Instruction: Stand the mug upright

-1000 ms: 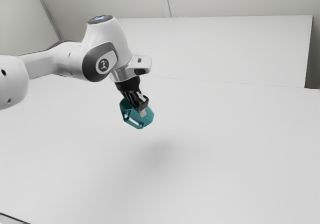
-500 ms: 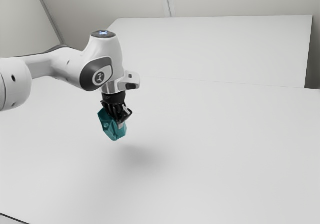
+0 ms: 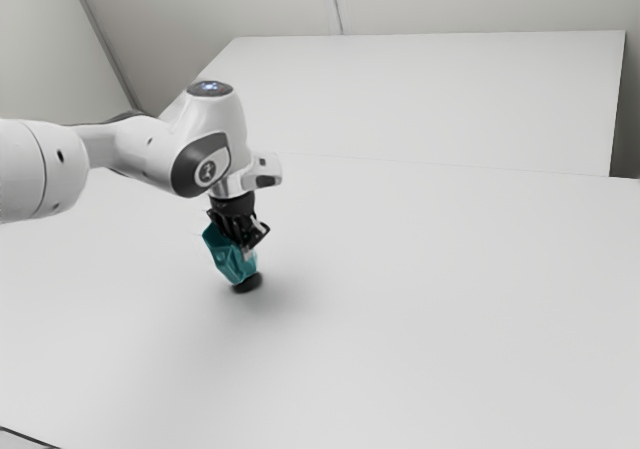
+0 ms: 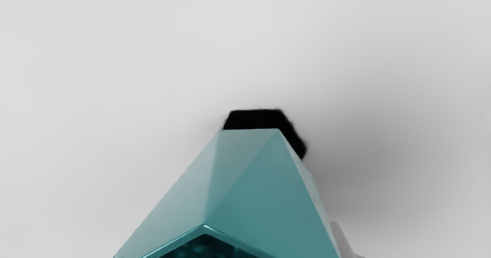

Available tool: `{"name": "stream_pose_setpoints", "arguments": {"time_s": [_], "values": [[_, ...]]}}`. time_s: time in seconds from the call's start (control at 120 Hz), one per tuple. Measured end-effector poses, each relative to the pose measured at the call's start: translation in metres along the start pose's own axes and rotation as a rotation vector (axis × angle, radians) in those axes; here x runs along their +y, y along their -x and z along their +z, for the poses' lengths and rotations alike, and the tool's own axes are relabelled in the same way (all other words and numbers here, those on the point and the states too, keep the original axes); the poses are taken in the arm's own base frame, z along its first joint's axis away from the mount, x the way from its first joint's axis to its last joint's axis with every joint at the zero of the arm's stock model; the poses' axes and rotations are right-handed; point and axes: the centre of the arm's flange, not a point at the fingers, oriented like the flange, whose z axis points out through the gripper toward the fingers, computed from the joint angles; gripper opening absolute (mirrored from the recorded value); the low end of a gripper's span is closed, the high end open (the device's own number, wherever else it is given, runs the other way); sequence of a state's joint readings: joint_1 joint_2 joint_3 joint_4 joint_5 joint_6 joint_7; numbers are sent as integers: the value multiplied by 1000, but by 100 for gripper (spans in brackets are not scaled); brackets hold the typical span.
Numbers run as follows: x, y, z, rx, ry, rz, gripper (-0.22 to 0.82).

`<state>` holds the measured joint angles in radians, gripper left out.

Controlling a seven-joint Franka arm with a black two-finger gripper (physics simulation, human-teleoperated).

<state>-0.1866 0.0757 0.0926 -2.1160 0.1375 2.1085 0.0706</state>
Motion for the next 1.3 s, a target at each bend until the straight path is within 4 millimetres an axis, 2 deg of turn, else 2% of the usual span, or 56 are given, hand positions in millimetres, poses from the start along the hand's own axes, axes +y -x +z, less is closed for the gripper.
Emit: {"name": "stream_pose_setpoints", "arguments": {"time_s": [0.108, 0.292, 0.708, 1.158, 1.3], "values": [[20, -7, 8, 3, -4, 33, -18], [15, -9, 16, 4, -2, 18, -18], [20, -11, 30, -1, 5, 11, -18], [19, -12, 27, 11, 14, 9, 9], [17, -12, 14, 34, 12, 10, 15]]}}
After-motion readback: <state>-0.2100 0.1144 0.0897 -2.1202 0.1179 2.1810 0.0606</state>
